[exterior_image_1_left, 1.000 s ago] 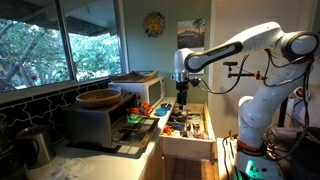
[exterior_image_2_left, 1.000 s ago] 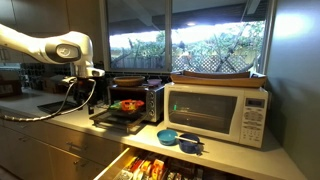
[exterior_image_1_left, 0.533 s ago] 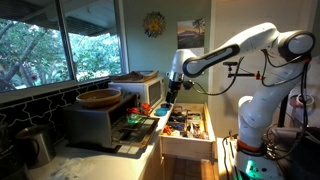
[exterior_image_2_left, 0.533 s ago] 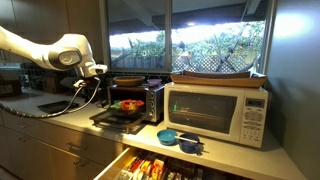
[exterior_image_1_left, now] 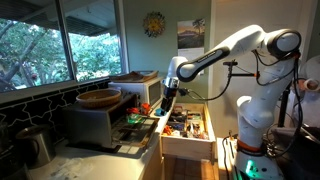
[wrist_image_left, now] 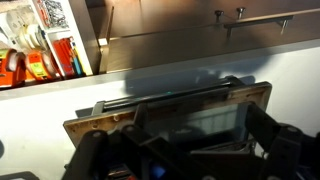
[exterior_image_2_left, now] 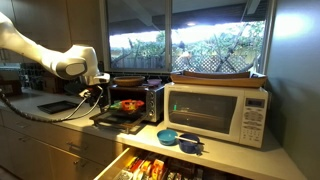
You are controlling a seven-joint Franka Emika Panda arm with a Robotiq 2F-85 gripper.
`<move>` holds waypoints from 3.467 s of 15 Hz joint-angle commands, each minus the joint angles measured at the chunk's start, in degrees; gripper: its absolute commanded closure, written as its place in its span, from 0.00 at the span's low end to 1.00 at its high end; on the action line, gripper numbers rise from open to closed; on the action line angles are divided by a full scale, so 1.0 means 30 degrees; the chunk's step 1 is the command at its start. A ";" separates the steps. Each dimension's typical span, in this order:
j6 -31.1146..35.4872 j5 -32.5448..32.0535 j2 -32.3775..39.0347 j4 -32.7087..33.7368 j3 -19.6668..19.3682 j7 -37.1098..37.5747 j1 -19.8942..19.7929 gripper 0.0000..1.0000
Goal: Push the tray of the grey microwave in
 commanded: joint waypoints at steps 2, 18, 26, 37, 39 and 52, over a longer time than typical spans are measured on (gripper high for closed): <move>0.0727 0.0330 0.0396 -0.0010 -0.0019 -0.0387 0.0027 0.00; 0.6294 -0.1577 0.4683 0.1074 0.0315 -0.1493 -0.0339 0.00; 0.6977 0.0552 0.5871 0.1821 0.0208 -0.3885 0.0687 0.00; 1.2396 0.0925 0.9090 0.3497 0.0231 -0.6578 0.0657 0.00; 1.3346 0.0919 0.9615 0.4009 0.0326 -0.6599 0.0645 0.00; 0.1806 -0.0822 0.4564 0.3148 0.0769 -0.3506 -0.0642 0.00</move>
